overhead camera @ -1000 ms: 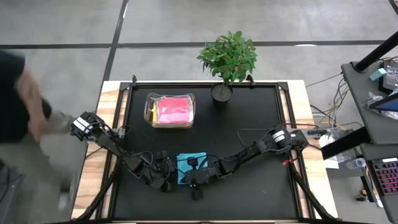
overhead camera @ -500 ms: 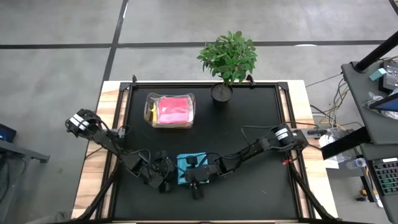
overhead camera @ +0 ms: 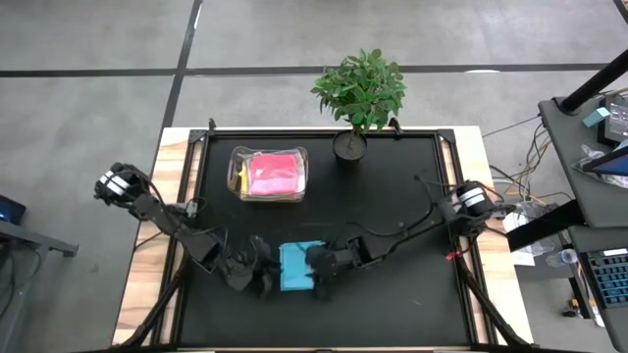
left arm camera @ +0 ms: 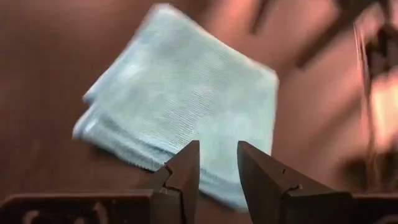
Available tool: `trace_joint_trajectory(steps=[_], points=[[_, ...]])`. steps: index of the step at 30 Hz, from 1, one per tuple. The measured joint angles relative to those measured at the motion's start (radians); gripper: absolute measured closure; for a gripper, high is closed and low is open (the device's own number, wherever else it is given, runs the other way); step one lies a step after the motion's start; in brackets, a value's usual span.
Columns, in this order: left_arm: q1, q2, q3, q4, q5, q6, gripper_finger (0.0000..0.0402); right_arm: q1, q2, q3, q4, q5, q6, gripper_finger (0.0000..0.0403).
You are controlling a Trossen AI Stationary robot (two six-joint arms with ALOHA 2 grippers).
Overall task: Fold microfiber towels
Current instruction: Put the blue towel into the transparent bin
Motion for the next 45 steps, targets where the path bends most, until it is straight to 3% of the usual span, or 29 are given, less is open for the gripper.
trace_joint_trajectory(steps=[2, 7, 14, 22, 34, 39, 45], points=[[0.008, -0.009, -0.006, 0.0, 0.017, -0.194, 0.0308, -0.003, -0.031, -0.003, -0.102, 0.001, 0.147, 0.0223], [0.004, -0.011, -0.03, 0.0, 0.064, -0.39, 0.0288, -0.001, -0.072, -0.033, -0.261, 0.006, 0.361, 0.0189], [0.008, 0.029, -0.036, 0.002, 0.014, -0.578, 0.0221, 0.011, -0.071, -0.122, -0.194, 0.069, 0.486, 0.0138], [0.008, 0.126, -0.026, 0.084, 0.007, -0.625, 0.0177, 0.011, -0.07, -0.224, -0.025, 0.084, 0.586, 0.0113], [0.015, 0.202, -0.002, 0.139, -0.032, -0.618, 0.0173, 0.011, -0.056, -0.429, 0.385, 0.104, 0.7, 0.0122], [0.018, 0.247, 0.001, 0.196, -0.049, -0.617, 0.0173, 0.011, 0.011, -0.427, 0.517, 0.108, 0.702, 0.013], [0.019, 0.292, 0.011, 0.221, -0.051, -0.604, 0.0192, 0.011, 0.051, -0.364, 0.514, 0.096, 0.636, 0.0153]])
